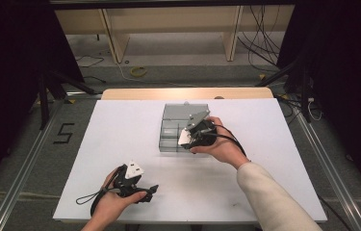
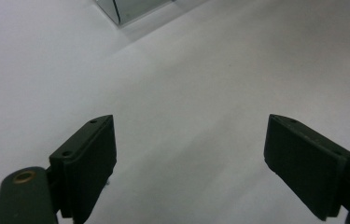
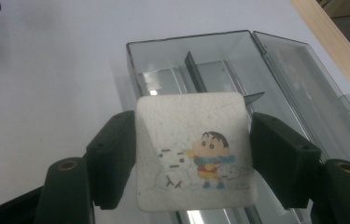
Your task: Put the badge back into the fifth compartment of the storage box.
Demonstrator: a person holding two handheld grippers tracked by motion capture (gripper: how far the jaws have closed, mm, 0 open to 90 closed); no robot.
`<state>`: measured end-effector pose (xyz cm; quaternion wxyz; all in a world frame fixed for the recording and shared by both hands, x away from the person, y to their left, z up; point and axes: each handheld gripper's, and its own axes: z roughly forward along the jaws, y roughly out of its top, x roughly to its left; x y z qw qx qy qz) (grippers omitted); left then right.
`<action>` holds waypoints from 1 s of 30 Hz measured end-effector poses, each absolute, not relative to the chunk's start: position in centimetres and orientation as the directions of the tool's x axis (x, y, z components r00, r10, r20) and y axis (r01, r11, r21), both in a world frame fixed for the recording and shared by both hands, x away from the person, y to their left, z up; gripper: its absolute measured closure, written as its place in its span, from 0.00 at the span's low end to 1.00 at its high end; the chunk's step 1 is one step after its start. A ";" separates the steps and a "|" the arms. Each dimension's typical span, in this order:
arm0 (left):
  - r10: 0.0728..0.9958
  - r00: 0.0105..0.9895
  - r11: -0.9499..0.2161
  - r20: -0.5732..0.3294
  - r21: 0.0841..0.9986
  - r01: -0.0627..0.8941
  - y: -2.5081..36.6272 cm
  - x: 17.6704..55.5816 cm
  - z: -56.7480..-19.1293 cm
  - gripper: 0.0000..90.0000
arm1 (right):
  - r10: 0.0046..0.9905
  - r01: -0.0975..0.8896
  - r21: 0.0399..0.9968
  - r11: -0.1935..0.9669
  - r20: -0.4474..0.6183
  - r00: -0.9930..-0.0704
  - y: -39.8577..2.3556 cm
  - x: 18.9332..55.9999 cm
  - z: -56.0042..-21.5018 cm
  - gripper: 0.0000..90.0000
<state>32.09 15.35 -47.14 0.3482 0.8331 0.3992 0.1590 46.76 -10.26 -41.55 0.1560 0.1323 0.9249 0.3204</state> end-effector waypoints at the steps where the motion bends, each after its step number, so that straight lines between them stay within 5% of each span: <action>1: 0.776 0.631 -0.439 -0.013 0.707 0.554 15.4 32.1 -47.1 0.18 | 0.343 0.142 0.633 0.761 -0.206 -0.916 -10.2 46.9 -41.5 0.37; 30: 0.775 0.632 -0.440 -0.013 0.707 0.554 15.4 32.1 -47.1 0.18 | 0.383 0.186 0.621 0.761 -0.200 -0.902 -9.1 48.8 -42.0 0.37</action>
